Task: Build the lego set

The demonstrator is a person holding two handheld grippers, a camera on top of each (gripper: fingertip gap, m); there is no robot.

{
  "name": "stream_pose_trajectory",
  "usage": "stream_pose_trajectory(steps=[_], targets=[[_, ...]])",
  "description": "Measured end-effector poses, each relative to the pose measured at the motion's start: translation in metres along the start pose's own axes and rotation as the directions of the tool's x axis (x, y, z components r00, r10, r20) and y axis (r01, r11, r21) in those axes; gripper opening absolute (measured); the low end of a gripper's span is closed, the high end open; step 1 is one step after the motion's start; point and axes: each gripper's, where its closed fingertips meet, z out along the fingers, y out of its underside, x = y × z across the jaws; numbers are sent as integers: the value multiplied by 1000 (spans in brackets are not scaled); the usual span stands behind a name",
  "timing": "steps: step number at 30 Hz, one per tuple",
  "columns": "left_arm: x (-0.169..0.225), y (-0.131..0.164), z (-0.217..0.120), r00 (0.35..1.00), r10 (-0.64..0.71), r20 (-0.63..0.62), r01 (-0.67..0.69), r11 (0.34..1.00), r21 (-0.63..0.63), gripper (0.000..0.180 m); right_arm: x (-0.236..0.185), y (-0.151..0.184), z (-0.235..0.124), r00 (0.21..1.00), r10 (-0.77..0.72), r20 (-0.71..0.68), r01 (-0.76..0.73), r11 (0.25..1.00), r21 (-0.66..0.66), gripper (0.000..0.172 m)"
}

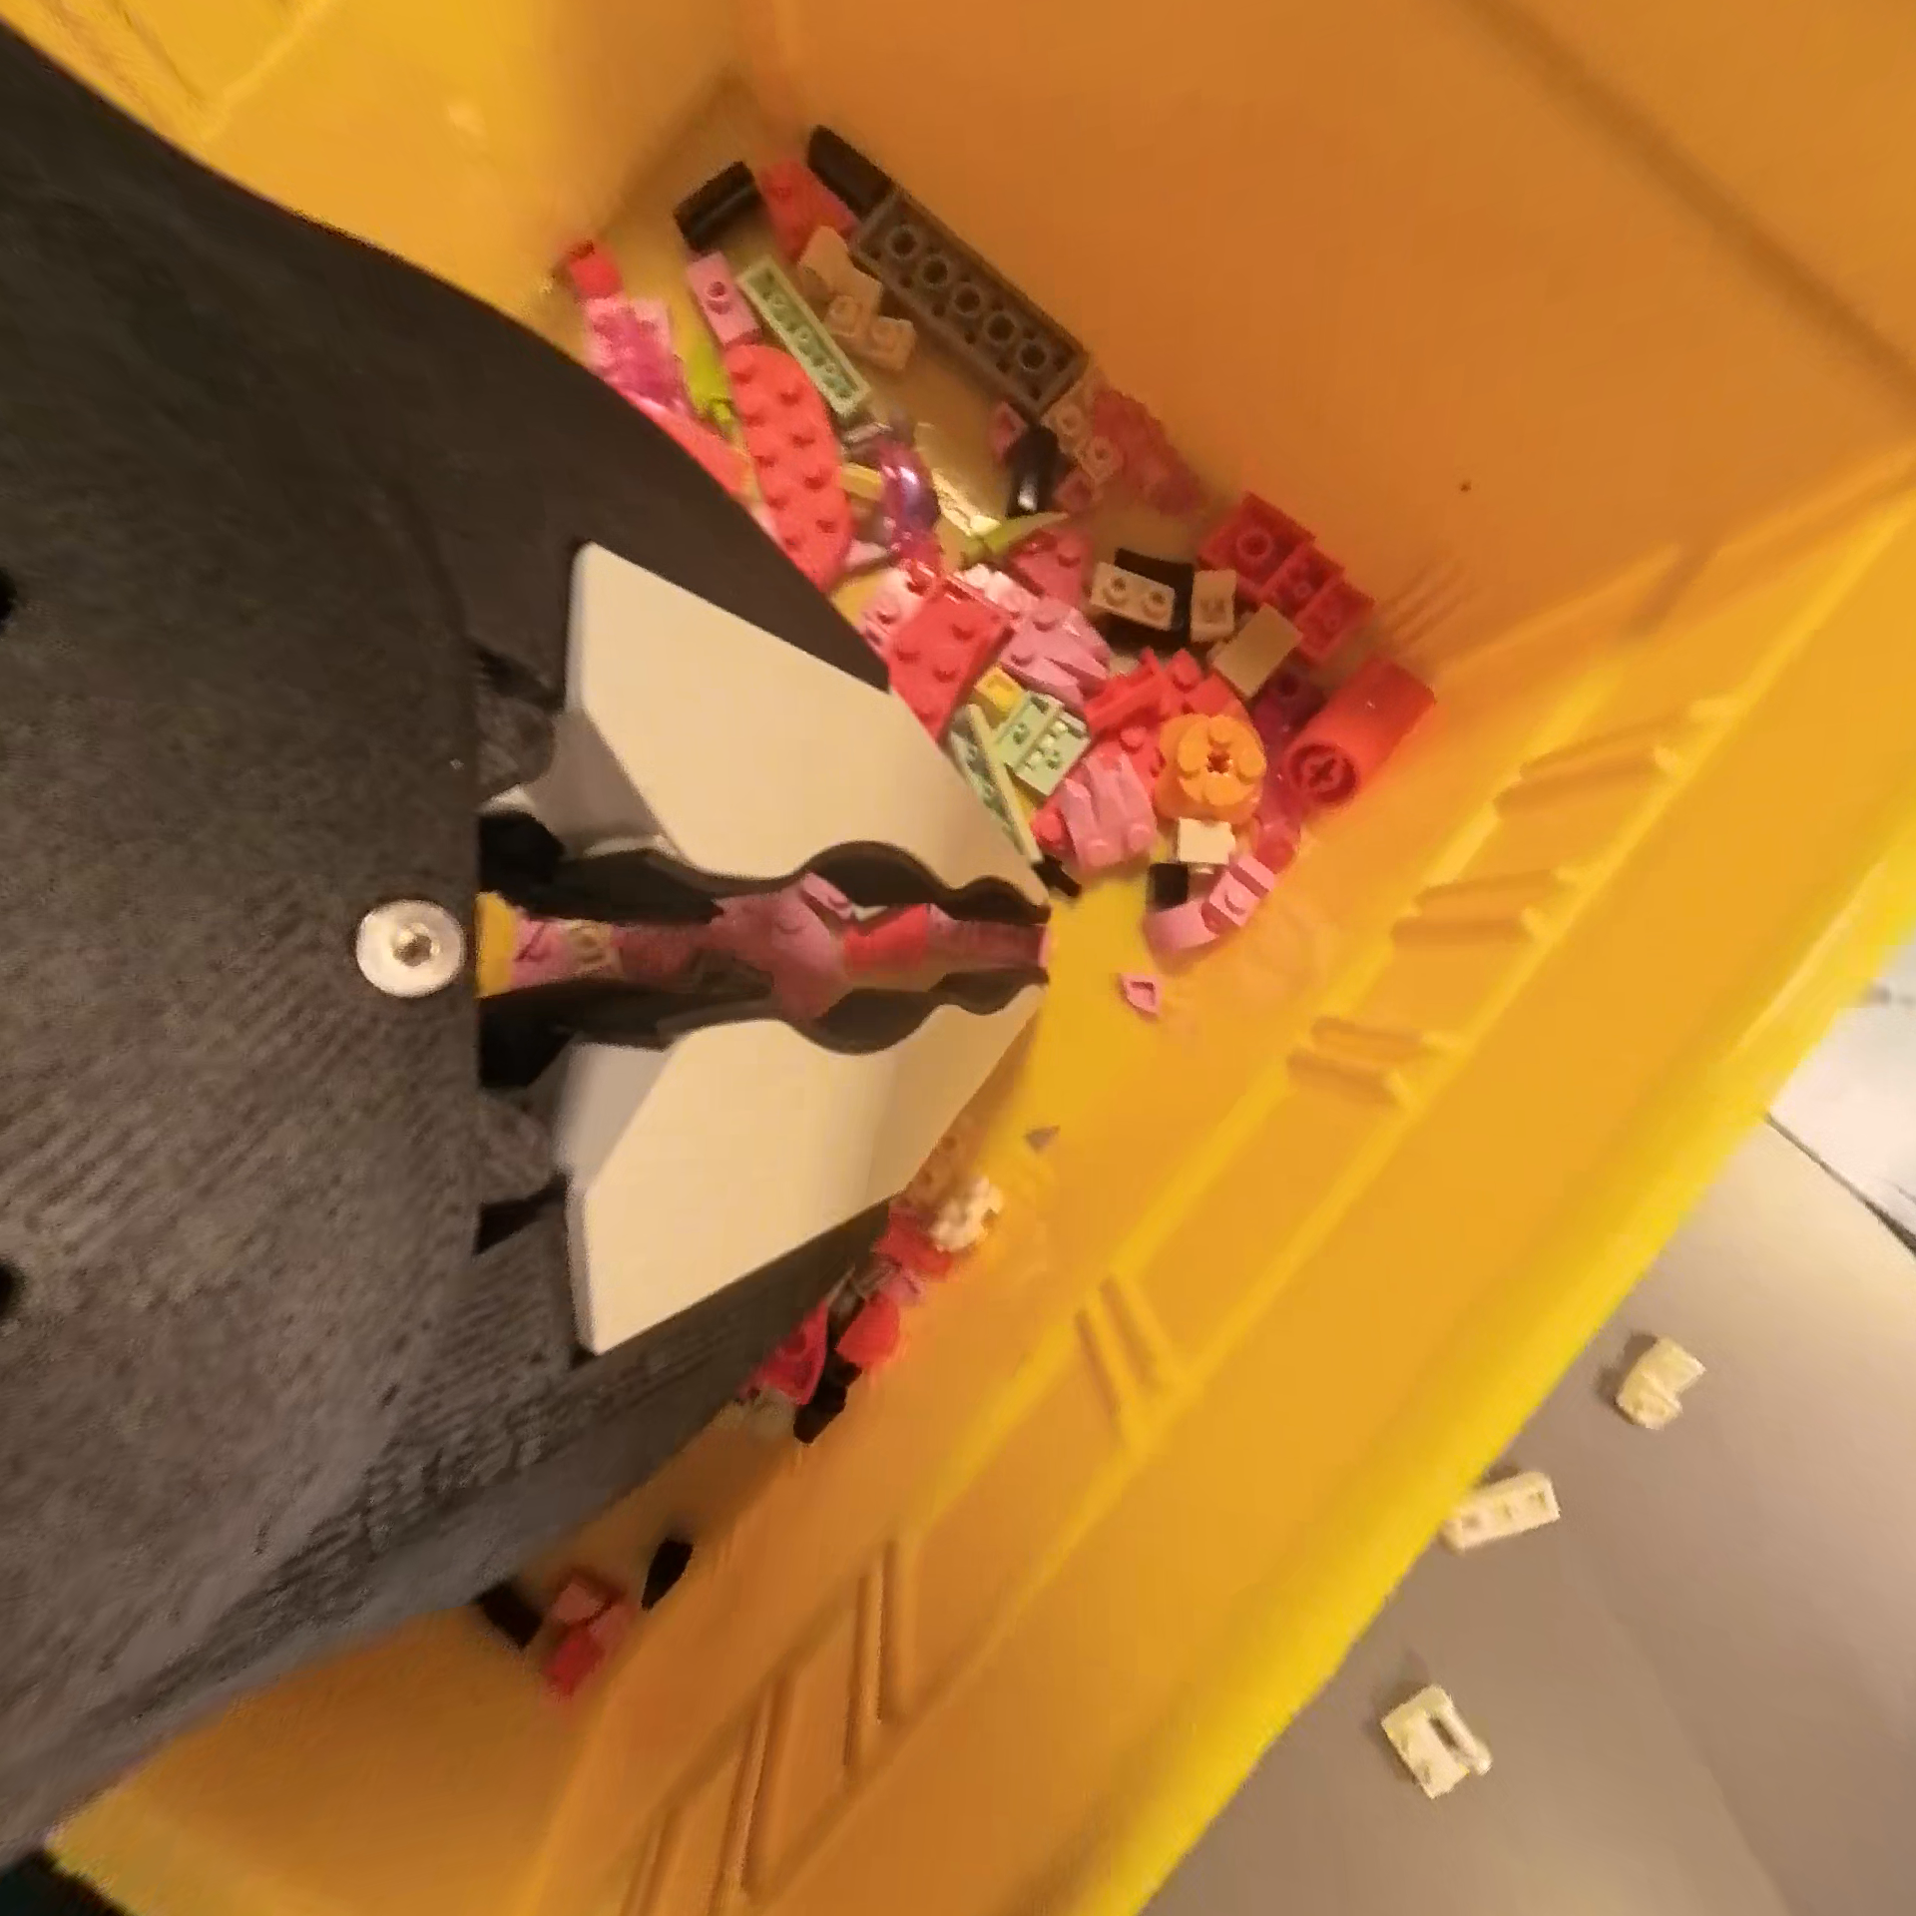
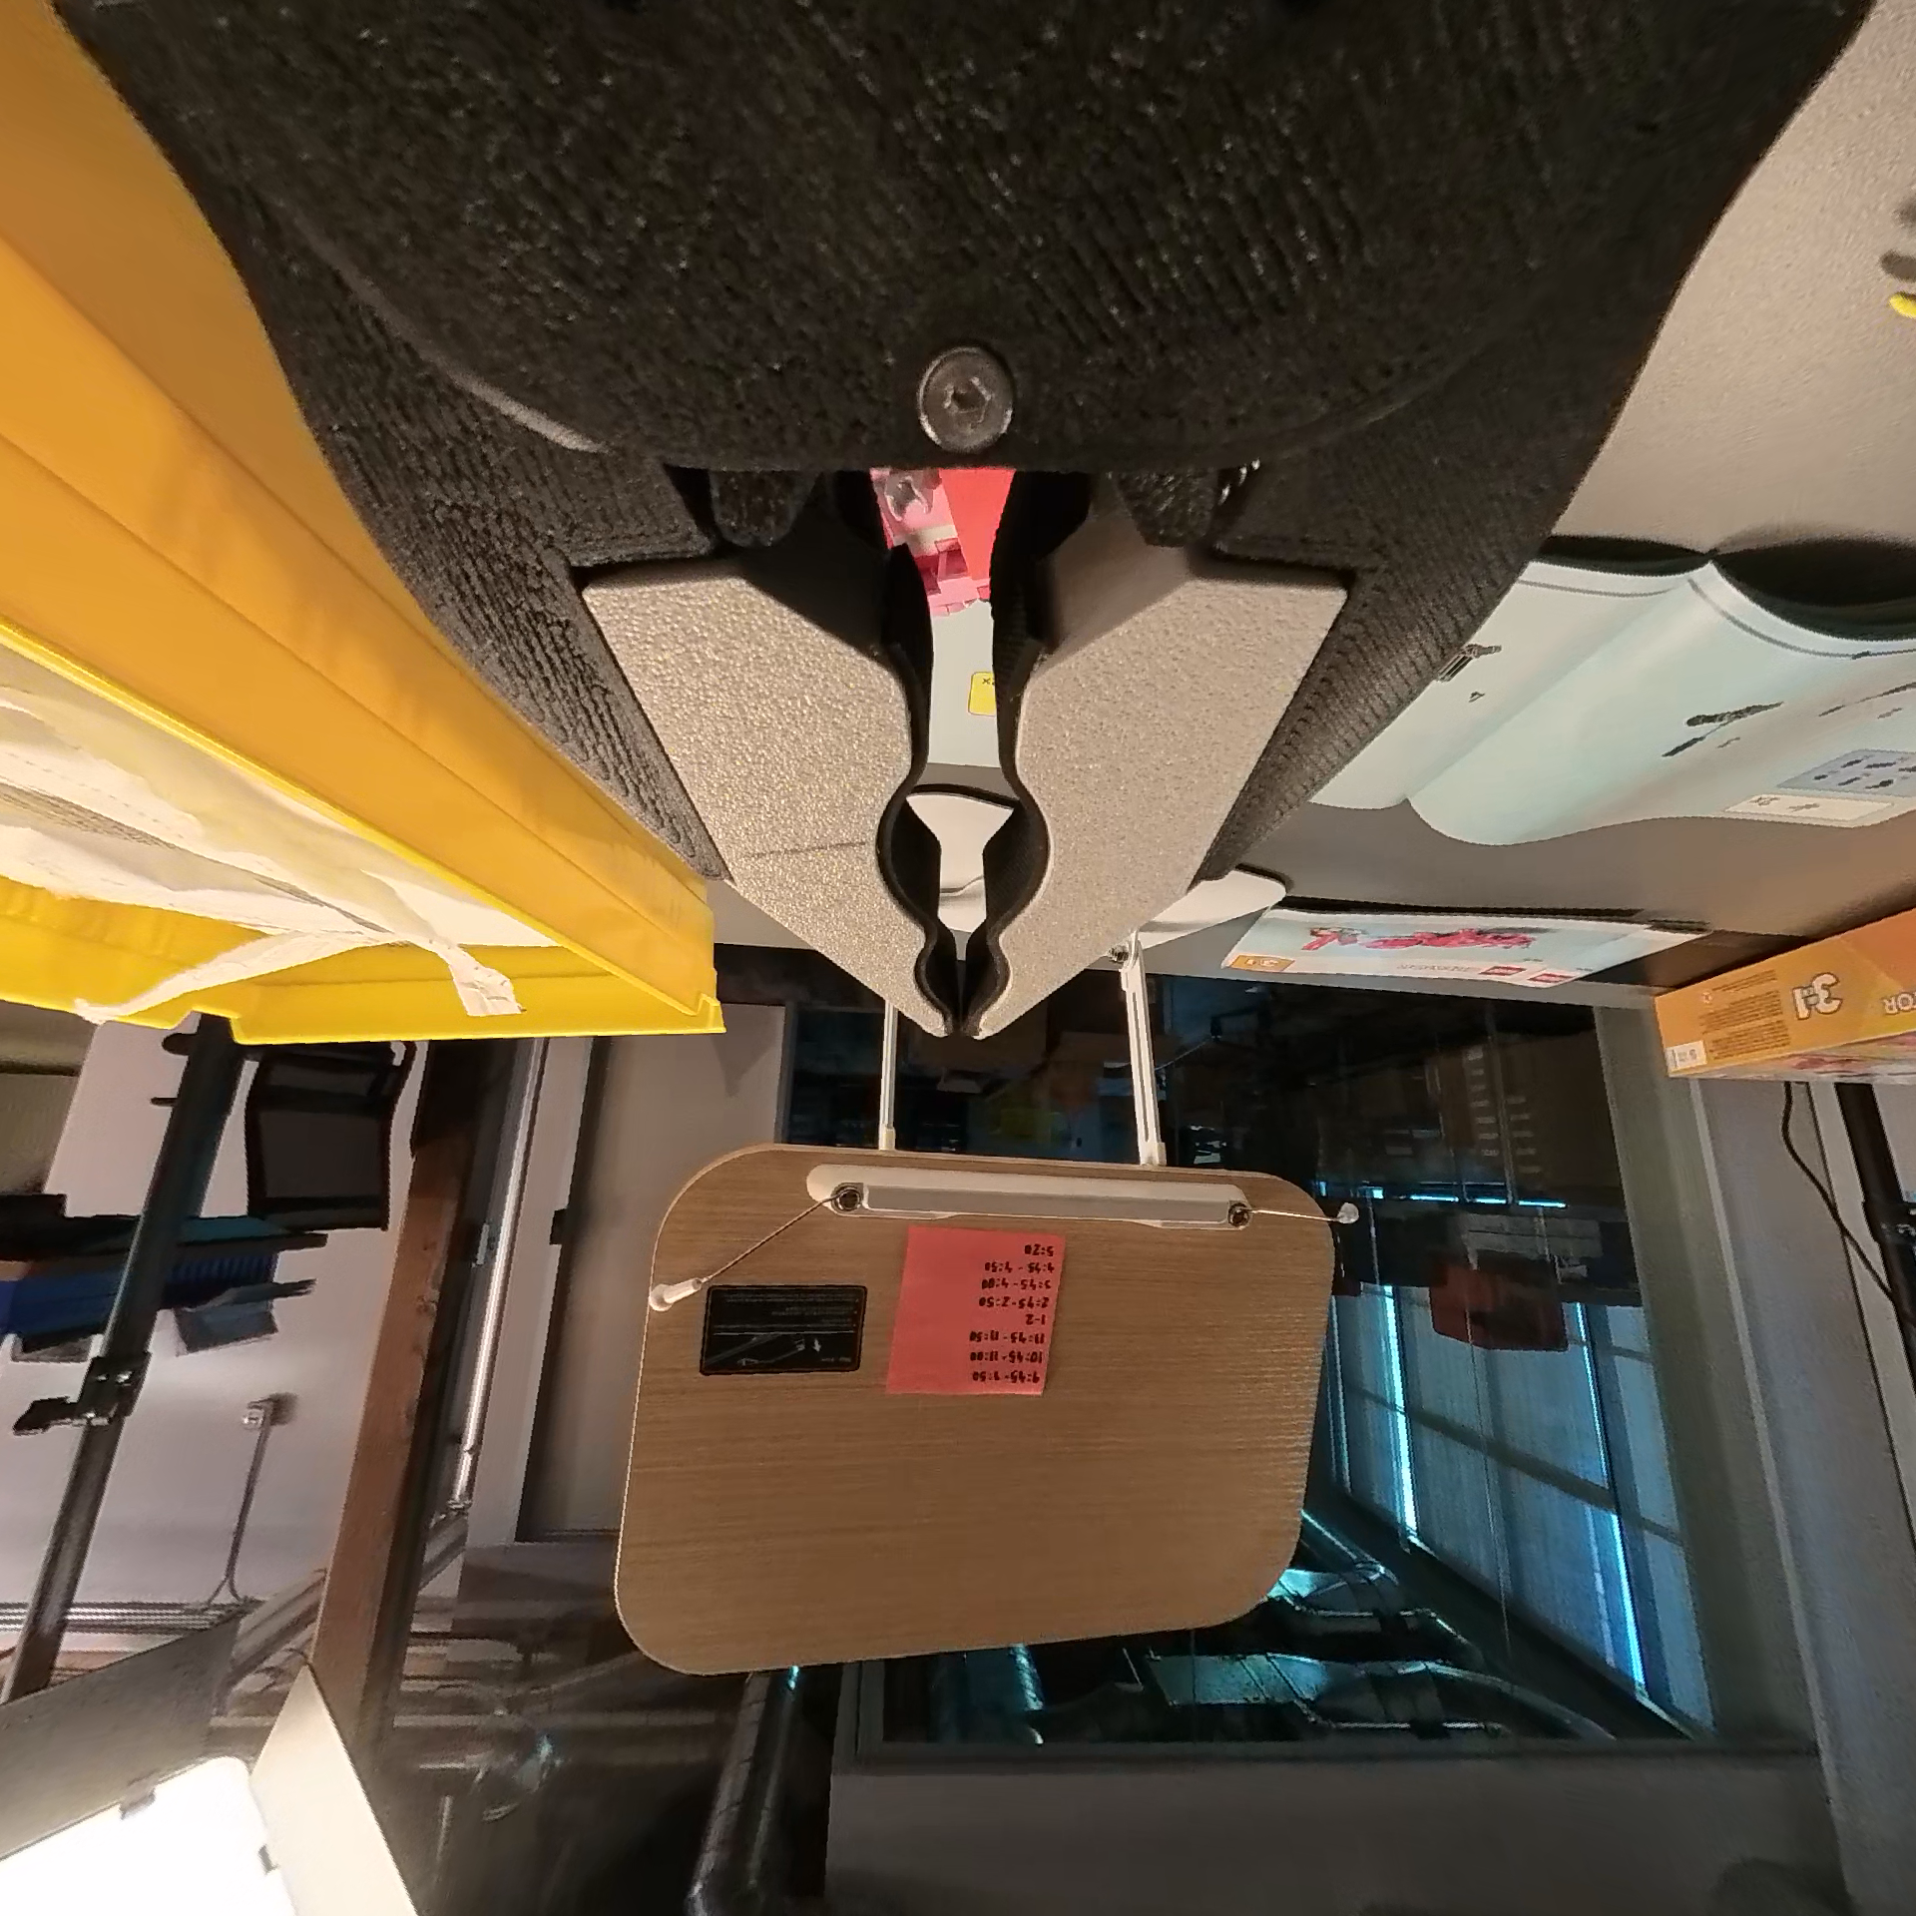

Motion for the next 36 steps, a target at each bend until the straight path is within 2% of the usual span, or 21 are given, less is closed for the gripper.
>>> stream_pose_trajectory(steps=[3, 7, 9, 12, 14, 16, 23, 30, 33, 36], targets=[[-10, 10, -7, 996, -80, 29, 81, 996, -44, 7, 0, 0, 0, 1000, 3, 1, -3, 1000, 0, 0], [-16, 17, -15, 988, -150, 23, 151, 986, -72, 26, 1, 0, 0, 1000, 7, -1, -7, 1000, 1, 0], [-24, 11, -23, 986, -159, 50, 160, 987, -21, 25, 0, 0, 0, 1000, 13, 1, -13, 1000, 1, 0], [-19, 1, -27, 983, -182, -22, 182, 983, 31, 15, 1, 0, 0, 1000, 16, 1, -16, 1000, 1, 0], [-8, -4, -25, 980, -173, -101, 178, 983, 39, 9, 1, 0, 0, 1000, 18, 1, -18, 1000, 2, 0], [-5, -4, -19, 981, -158, -112, 162, 986, 27, 6, 1, 0, 0, 1000, 19, 1, -19, 1000, 2, 0], [-3, 0, 3, 985, -134, -107, 131, 991, -32, 7, 1, 0, -1, 1000, 29, 1, -29, 1000, 4, 0], [-4, 6, 2, 990, -124, -64, 118, 989, -85, 9, 2, 0, -1, 999, 43, 2, -43, 999, 6, 0], [-3, 7, 2, 991, -116, -68, 110, 990, -86, 2, 3, 0, -1, 999, 51, 4, -51, 999, 6, 0], [-10, 4, 1, 997, -80, -7, 80, 996, -42, 1, 2, 0, -1, 999, 50, 5, -51, 999, 7, 0]])
